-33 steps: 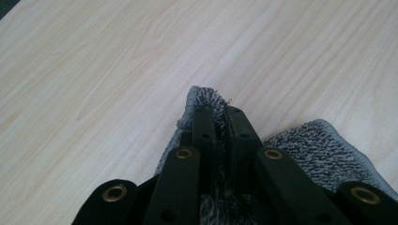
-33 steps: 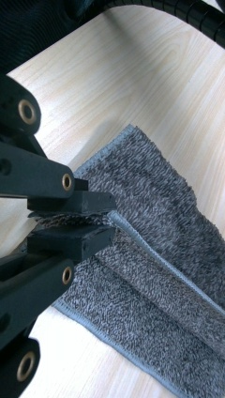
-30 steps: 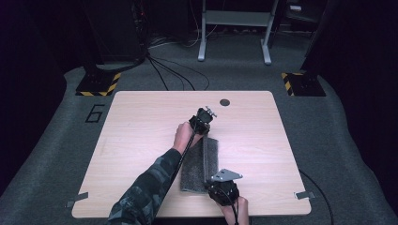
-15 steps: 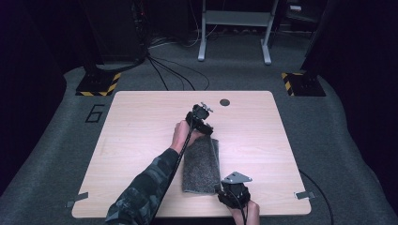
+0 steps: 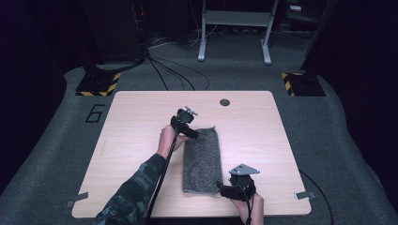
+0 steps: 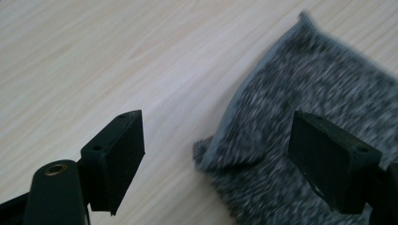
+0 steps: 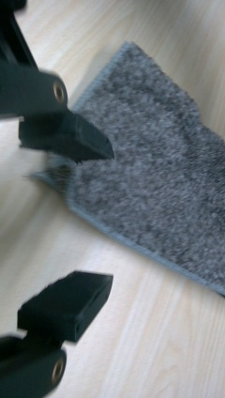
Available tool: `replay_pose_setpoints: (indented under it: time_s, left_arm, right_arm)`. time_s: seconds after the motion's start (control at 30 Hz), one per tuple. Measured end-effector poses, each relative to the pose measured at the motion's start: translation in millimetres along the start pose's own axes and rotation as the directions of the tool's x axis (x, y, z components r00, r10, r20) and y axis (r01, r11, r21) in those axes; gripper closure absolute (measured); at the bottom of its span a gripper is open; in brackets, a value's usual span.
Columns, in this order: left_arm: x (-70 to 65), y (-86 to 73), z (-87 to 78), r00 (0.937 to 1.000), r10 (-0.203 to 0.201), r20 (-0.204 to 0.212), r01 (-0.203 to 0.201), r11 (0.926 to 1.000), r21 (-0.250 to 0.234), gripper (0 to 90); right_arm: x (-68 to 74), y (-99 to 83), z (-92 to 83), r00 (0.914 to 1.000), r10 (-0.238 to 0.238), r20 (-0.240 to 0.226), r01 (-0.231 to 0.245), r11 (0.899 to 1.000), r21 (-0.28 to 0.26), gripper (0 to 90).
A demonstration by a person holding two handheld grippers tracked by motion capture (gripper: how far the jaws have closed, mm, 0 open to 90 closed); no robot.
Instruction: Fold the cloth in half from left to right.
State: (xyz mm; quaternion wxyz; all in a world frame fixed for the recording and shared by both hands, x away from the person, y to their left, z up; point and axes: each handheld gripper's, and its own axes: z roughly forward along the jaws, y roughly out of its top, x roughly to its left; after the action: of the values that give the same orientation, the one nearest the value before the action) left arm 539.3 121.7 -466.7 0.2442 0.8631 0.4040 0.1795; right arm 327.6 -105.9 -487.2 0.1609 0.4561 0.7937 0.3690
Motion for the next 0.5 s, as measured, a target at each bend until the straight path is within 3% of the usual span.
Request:
replay_pose_setpoints:
  time_s: [0.13,0.2,0.3,0.43,0.5]
  left_arm:
    - [7.5,-9.8,8.8,0.9990,-0.043,-0.015,0.043,0.9989,0.019,19.6]
    - [11.1,-10.8,11.8,0.9981,-0.053,-0.032,0.054,0.9985,0.012,20.3]
    - [16.8,-12.3,19.8,0.9958,-0.059,-0.070,0.060,0.9981,0.017,21.4]
    - [21.1,-14.8,29.0,0.9945,-0.065,-0.082,0.067,0.9975,0.024,21.3]
    - [23.4,-15.1,31.7,0.9937,-0.074,-0.084,0.076,0.9970,0.016,20.7]
  right_arm:
    - [-0.8,12.1,14.1,0.9998,-0.017,-0.010,0.017,1.000,0.013,24.1]
    - [2.4,14.2,23.6,0.9999,-0.010,-0.010,0.011,0.999,0.044,22.0]
    - [6.9,11.1,35.5,0.9987,-0.050,-0.012,0.050,0.996,0.080,19.9]
    - [14.0,1.8,43.5,0.9954,-0.095,0.012,0.093,0.988,0.125,20.3]
    - [13.7,-1.8,43.8,0.9963,-0.086,0.010,0.084,0.989,0.122,20.3]
